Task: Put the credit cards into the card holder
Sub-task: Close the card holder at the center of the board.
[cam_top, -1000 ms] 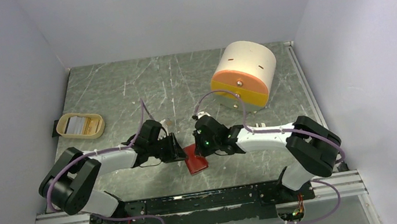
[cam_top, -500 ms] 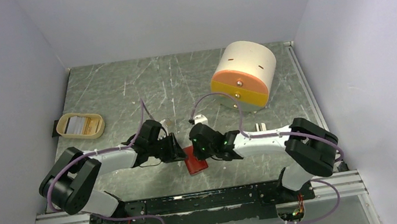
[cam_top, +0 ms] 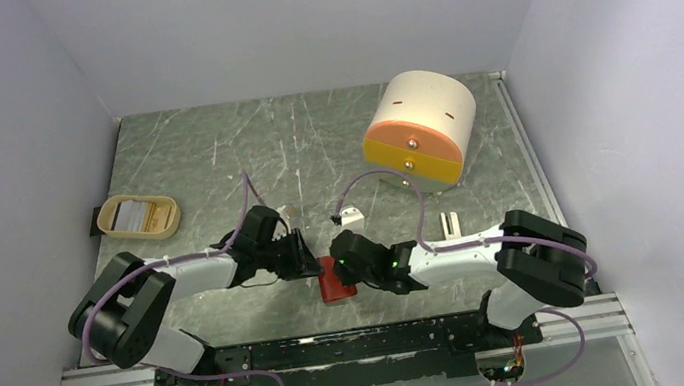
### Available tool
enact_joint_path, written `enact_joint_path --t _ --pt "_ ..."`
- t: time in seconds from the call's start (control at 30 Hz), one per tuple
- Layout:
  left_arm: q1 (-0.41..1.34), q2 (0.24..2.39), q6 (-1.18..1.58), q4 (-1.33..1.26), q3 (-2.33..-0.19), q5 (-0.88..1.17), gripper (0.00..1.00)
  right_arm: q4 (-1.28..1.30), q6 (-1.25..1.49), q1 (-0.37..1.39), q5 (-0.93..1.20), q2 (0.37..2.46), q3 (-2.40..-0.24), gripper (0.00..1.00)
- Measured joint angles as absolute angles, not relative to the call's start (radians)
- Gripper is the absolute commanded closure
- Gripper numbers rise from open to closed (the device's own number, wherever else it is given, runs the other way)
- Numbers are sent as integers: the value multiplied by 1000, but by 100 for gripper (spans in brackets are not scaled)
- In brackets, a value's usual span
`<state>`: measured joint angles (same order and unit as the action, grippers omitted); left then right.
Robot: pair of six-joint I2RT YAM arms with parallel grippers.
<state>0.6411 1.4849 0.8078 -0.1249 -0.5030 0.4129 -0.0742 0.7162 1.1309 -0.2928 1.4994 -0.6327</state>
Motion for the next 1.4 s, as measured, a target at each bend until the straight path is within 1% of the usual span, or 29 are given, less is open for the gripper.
enact_joint_path --t 0.17,0.3,0.57,0.67,0.83,0.9,1.4 --pt "641 1472 808 -96 -516 411 67 -69 723 1134 -302 1499 -641 88" --pt "641 1435 808 -75 -527 411 67 -17 717 1135 -292 1498 -669 81" --pt "648 1428 809 -77 -536 411 68 105 691 1131 -255 1468 -732 67" --pt "652 1431 809 -76 -542 412 68 138 682 1123 -250 1438 -746 68" --pt "659 1442 809 -78 -551 413 68 174 666 1105 -247 1380 -748 79" --pt "664 1446 809 -78 -555 413 68 184 661 1098 -244 1371 -748 82" --pt "683 1494 812 -101 -570 415 68 171 653 1083 -163 1417 -725 85"
